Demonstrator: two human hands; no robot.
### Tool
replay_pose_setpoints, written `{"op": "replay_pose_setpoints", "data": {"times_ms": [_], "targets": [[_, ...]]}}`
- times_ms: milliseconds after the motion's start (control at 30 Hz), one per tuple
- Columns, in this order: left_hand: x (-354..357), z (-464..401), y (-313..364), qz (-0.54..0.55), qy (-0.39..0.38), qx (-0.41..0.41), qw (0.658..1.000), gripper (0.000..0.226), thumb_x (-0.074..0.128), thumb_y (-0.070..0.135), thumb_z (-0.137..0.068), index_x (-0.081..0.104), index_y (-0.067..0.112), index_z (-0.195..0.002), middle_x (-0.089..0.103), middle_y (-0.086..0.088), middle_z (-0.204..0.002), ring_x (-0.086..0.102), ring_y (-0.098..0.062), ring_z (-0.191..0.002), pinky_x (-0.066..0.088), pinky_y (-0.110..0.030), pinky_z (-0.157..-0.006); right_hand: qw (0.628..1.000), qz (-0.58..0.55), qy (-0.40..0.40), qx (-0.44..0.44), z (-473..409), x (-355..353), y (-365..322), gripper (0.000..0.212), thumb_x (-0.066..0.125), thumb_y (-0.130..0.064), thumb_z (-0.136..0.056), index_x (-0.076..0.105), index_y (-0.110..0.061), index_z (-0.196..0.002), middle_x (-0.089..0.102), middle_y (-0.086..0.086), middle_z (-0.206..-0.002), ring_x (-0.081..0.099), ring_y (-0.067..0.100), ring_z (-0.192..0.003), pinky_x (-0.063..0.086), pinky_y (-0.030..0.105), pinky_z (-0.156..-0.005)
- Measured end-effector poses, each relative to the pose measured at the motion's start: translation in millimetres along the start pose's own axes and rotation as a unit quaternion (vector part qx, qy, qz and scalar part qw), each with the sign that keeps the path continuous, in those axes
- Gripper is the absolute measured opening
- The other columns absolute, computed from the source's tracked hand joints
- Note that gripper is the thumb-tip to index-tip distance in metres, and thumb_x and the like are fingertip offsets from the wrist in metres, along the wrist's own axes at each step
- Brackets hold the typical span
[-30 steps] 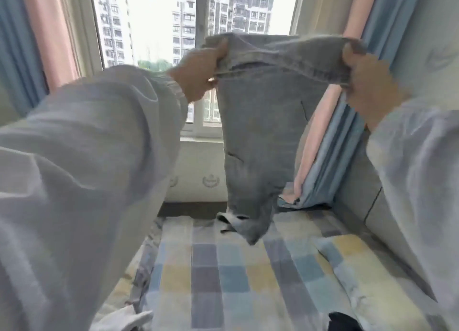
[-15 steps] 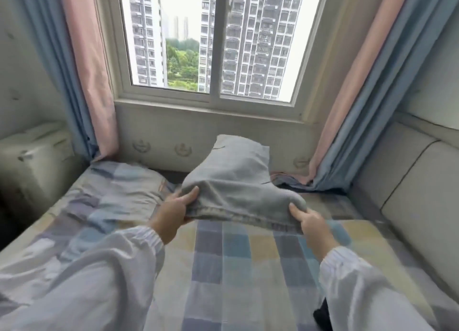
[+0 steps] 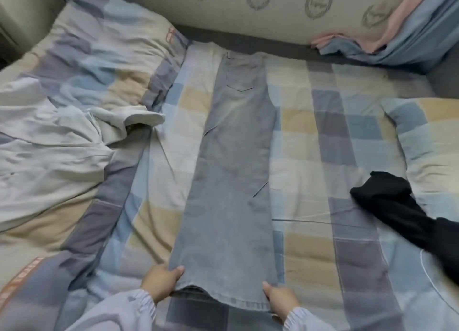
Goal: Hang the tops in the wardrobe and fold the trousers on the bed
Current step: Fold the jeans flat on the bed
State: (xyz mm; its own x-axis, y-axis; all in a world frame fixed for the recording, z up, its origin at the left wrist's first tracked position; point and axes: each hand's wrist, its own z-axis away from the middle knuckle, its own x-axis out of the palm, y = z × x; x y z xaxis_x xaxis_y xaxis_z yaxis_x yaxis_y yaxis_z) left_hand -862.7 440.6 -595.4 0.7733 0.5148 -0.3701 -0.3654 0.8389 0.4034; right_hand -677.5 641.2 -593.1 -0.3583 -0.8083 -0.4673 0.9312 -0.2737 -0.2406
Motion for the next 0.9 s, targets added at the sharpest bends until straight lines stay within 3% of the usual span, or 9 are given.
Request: {"op": "replay_pose_setpoints", "data": {"times_ms": [100, 167, 233, 300, 433, 600, 733, 800, 900], "targets": [[10.7, 3.9, -12.1, 0.007, 0.040, 0.026, 0.999, 0.044, 0.062, 0.040, -0.081, 0.061, 0.013, -0.116, 0.068, -0.007, -0.111, 0.062, -0.026, -0.104, 0.047, -0.033, -0.088, 0.999, -0.019, 0.014, 0.023, -1.1, 9.7, 9.2, 0.051, 0.053, -0.042, -0.091, 0.059, 0.001, -0.119, 0.056, 0.016, -0.130, 0.052, 0.029, -0.120, 0.038, 0.029, -0.098], [18.2, 1.0, -18.2, -0.002, 0.082, 0.041, 0.996, 0.051, 0.060, 0.030, -0.088, 0.043, 0.015, -0.134, 0.062, -0.009, -0.120, 0.058, -0.029, -0.110, 0.042, -0.031, -0.081, 0.999, -0.027, 0.026, 0.020, -4.3, 17.8, 16.0, 0.052, 0.049, -0.045, -0.092, 0.060, 0.000, -0.116, 0.056, 0.019, -0.128, 0.051, 0.030, -0.120, 0.037, 0.031, -0.099], [25.1, -1.5, -24.6, -0.015, 0.097, 0.065, 0.993, 0.057, 0.057, 0.023, -0.091, 0.030, 0.022, -0.142, 0.061, -0.011, -0.122, 0.058, -0.031, -0.110, 0.039, -0.030, -0.078, 0.998, -0.039, 0.044, 0.009, -11.7, 26.6, 25.0, 0.039, 0.052, -0.046, -0.090, 0.061, -0.010, -0.078, 0.064, 0.016, -0.089, 0.060, 0.031, -0.098, 0.045, 0.030, -0.085], [31.6, -10.7, -34.0, -0.030, 0.095, 0.062, 0.993, 0.051, 0.056, 0.023, -0.092, 0.036, 0.020, -0.138, 0.062, -0.011, -0.120, 0.058, -0.030, -0.108, 0.041, -0.031, -0.079, 0.997, -0.051, 0.050, 0.008, -23.3, 36.3, 38.2, 0.035, 0.063, -0.041, -0.085, 0.050, -0.015, -0.064, 0.055, 0.005, -0.067, 0.064, 0.031, -0.087, 0.047, 0.030, -0.078], [41.2, -25.3, -47.0, -0.044, 0.075, 0.033, 0.996, 0.036, 0.055, 0.024, -0.092, 0.052, 0.010, -0.125, 0.062, -0.012, -0.120, 0.056, -0.029, -0.112, 0.043, -0.030, -0.085, 0.992, -0.075, 0.099, -0.014, -26.0, 46.8, 45.1, 0.027, 0.072, -0.022, -0.080, 0.056, -0.013, -0.100, 0.058, 0.008, -0.091, 0.059, 0.030, -0.094, 0.042, 0.029, -0.083], [44.9, -34.1, -55.2, -0.015, 0.099, 0.056, 0.993, 0.031, 0.057, 0.022, -0.092, 0.055, 0.010, -0.121, 0.064, -0.009, -0.115, 0.057, -0.021, -0.098, 0.040, -0.028, -0.080, 0.979, -0.100, 0.160, -0.073, -39.5, 50.6, 53.4, 0.013, 0.066, -0.016, -0.085, 0.055, -0.011, -0.081, 0.050, -0.005, -0.067, 0.049, 0.023, -0.078, 0.030, 0.023, -0.071], [46.3, -47.9, -62.5, -0.037, 0.099, 0.044, 0.993, 0.032, 0.059, 0.024, -0.091, 0.056, 0.010, -0.120, 0.066, -0.009, -0.114, 0.058, -0.023, -0.100, 0.038, -0.026, -0.077, 0.974, -0.111, 0.188, -0.052, -51.3, 66.3, 63.0, 0.014, 0.062, -0.019, -0.088, 0.056, -0.010, -0.080, 0.058, 0.006, -0.079, 0.055, 0.028, -0.081, 0.031, 0.026, -0.069], [46.2, -52.0, -64.9, -0.051, 0.114, 0.053, 0.991, 0.038, 0.060, 0.025, -0.090, 0.051, 0.012, -0.124, 0.064, -0.009, -0.116, 0.058, -0.025, -0.105, 0.041, -0.028, -0.081, 0.977, -0.096, 0.175, -0.074, -55.3, 69.9, 62.6, 0.013, 0.062, -0.020, -0.088, 0.052, -0.012, -0.089, 0.058, 0.007, -0.092, 0.056, 0.029, -0.089, 0.034, 0.028, -0.072], [45.4, -47.7, -65.1, -0.017, 0.126, 0.146, 0.981, 0.068, 0.063, 0.024, -0.087, 0.025, 0.030, -0.144, 0.051, 0.004, -0.128, 0.055, -0.015, -0.110, 0.043, -0.031, -0.093, 0.976, -0.117, 0.113, -0.148, -51.9, 64.1, 54.2, 0.044, 0.066, -0.020, -0.085, 0.042, -0.021, -0.122, 0.054, -0.004, -0.111, 0.051, 0.015, -0.096, 0.038, 0.028, -0.085]]}}
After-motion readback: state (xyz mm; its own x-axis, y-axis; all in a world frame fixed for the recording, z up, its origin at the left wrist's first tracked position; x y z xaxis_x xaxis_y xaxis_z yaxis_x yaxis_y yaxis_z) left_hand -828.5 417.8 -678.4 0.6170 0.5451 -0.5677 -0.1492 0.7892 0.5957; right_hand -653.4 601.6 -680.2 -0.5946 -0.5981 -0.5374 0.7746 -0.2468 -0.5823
